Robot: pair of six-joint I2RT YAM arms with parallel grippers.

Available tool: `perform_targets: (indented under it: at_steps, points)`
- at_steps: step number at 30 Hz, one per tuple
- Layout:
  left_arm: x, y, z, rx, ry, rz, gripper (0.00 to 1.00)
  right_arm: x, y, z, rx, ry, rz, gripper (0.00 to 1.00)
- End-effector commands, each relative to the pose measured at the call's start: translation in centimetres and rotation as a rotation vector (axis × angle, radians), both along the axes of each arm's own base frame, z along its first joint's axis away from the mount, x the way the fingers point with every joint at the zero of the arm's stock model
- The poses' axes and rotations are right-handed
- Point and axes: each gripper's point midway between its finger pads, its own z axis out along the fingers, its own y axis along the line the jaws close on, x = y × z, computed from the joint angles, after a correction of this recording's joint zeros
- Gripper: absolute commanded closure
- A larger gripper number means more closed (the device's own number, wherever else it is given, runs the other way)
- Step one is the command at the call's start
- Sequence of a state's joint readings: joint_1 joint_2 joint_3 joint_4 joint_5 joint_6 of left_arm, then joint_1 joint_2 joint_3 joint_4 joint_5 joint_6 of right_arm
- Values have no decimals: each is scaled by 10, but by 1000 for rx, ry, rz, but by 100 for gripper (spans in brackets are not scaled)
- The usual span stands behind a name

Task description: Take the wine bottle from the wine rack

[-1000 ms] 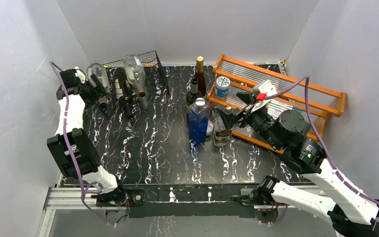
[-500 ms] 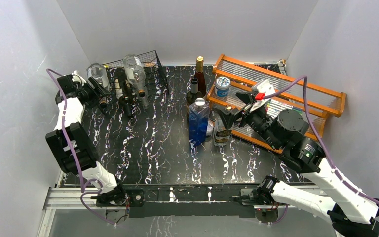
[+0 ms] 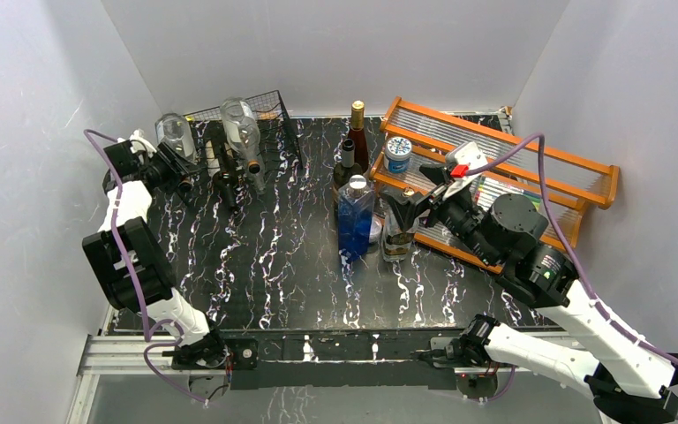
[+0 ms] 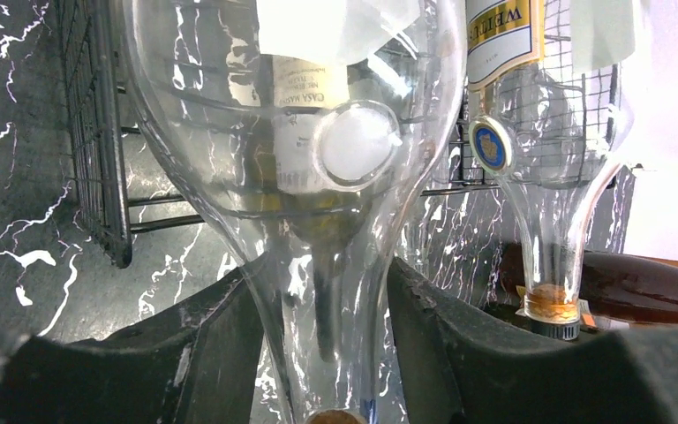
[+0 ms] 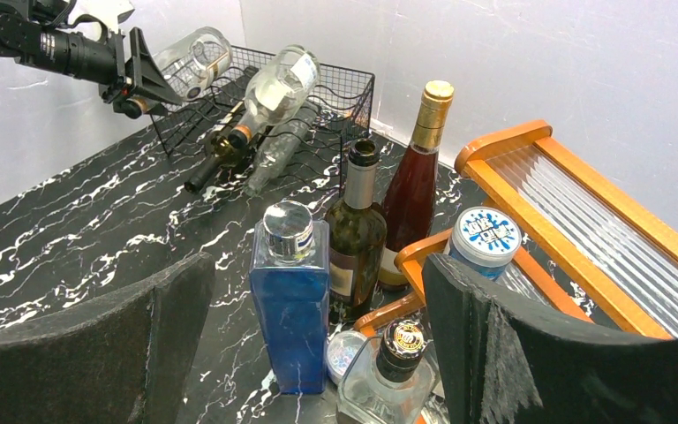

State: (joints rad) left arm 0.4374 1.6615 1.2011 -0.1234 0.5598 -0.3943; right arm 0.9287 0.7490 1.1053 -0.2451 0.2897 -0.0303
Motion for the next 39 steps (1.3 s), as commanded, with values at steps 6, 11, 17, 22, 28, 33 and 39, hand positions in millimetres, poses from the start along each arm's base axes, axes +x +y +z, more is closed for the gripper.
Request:
perform_targets:
  at_steps: [6,11,17,22,28,33,39]
  points:
    - [2,-3,24,-50,-101,-27,66,0,-8,31,63,-62,-20,2]
    - [-2,-7,40,-68,-148,-32,80,-2,-8,31,64,-60,-19,2]
    - [-7,-13,70,-96,-244,-34,98,-2,-9,31,67,-59,-18,2]
    - [-12,-12,95,-117,-315,-16,100,-3,-8,30,59,-53,-13,2]
    - [-16,-17,121,-160,-397,-24,100,-4,-10,32,64,-54,-14,2]
    - [-20,-19,140,-166,-450,-25,100,-4,-10,30,60,-52,-14,2]
    - [-26,-23,168,-145,-535,-30,100,-4,-10,31,61,-53,-16,2]
